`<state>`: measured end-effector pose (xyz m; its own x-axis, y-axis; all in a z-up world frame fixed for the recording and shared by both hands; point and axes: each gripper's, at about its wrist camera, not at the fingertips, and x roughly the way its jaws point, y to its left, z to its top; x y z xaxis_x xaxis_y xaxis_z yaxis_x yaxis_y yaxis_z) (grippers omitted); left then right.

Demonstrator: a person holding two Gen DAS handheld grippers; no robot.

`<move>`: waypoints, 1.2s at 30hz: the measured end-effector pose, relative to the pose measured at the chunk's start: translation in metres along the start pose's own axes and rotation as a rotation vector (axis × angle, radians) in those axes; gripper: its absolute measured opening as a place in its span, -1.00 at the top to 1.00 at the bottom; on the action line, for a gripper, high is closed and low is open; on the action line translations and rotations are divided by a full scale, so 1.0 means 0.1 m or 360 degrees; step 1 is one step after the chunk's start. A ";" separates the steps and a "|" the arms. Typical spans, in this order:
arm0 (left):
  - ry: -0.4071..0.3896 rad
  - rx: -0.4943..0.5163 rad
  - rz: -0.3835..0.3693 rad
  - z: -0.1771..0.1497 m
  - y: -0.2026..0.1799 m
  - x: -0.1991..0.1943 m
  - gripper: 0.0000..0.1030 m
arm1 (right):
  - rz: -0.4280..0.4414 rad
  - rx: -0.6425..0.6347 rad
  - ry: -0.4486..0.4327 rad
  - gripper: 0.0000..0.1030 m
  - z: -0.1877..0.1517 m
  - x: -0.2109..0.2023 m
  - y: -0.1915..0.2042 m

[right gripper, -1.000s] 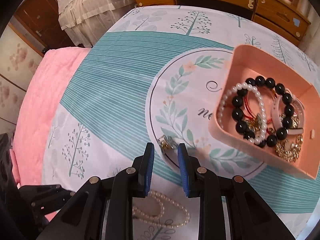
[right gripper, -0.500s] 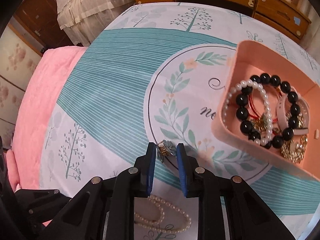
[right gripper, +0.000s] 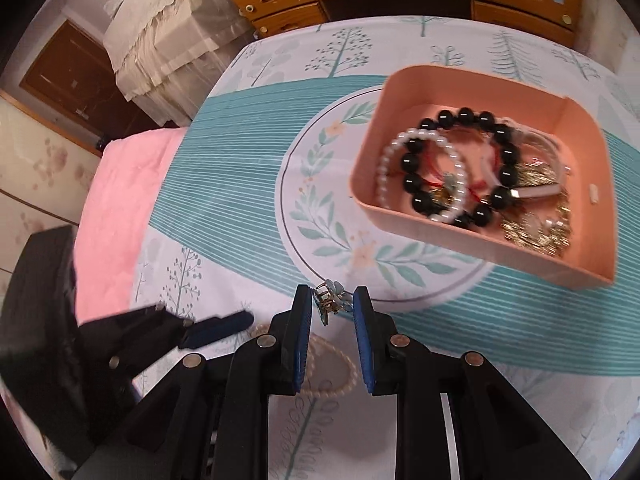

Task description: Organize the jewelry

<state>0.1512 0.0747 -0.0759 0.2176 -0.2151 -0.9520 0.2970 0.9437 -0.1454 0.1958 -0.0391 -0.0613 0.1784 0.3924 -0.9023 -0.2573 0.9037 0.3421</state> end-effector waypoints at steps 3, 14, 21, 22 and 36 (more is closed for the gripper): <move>0.0044 0.0061 0.0003 0.06 0.00 0.05 0.28 | -0.0010 0.0006 -0.0018 0.59 -0.05 -0.12 -0.08; 0.0177 0.0263 -0.0015 0.15 0.04 0.21 0.49 | 0.0006 0.0060 -0.0017 0.59 -0.14 -0.22 -0.21; 0.0213 0.0310 0.0032 0.23 0.05 0.23 0.80 | 0.0011 0.0070 -0.0013 0.59 -0.11 -0.19 -0.19; 0.0220 0.0297 0.0040 0.24 0.07 0.23 0.90 | 0.0011 0.0072 -0.0013 0.60 -0.11 -0.19 -0.19; 0.0006 -0.0088 -0.0045 0.14 0.33 -0.21 0.95 | 0.0006 0.0061 -0.0075 0.60 -0.19 -0.34 -0.21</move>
<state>0.1695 0.1067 -0.0569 0.2064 -0.2411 -0.9483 0.2511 0.9498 -0.1868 0.1770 -0.0745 -0.0429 0.2222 0.4027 -0.8879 -0.2215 0.9078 0.3563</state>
